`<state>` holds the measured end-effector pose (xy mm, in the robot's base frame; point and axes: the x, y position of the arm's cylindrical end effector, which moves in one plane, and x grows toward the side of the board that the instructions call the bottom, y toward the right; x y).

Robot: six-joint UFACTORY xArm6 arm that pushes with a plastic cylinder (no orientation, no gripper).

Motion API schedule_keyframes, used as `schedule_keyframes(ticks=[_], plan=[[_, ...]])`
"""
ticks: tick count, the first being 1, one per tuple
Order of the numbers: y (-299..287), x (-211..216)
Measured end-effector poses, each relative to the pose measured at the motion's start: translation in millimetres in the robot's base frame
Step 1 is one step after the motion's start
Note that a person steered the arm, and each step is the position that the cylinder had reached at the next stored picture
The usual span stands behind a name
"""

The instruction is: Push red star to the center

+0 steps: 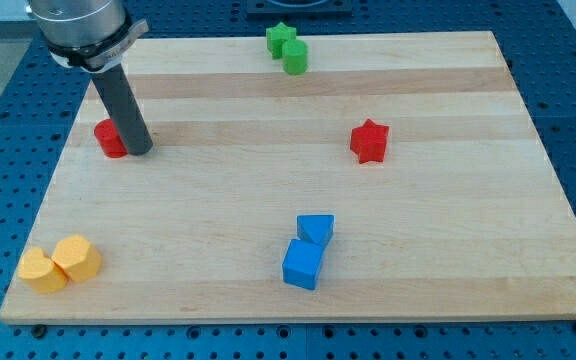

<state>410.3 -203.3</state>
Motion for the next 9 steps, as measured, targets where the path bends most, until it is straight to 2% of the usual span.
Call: schedule_keyframes(ticks=[3,4,5,6,9], plan=[[-23.0,-10.0],[-10.4,-6.9],[48.9,14.3],[90.1,53.1],[303.5,56.5]])
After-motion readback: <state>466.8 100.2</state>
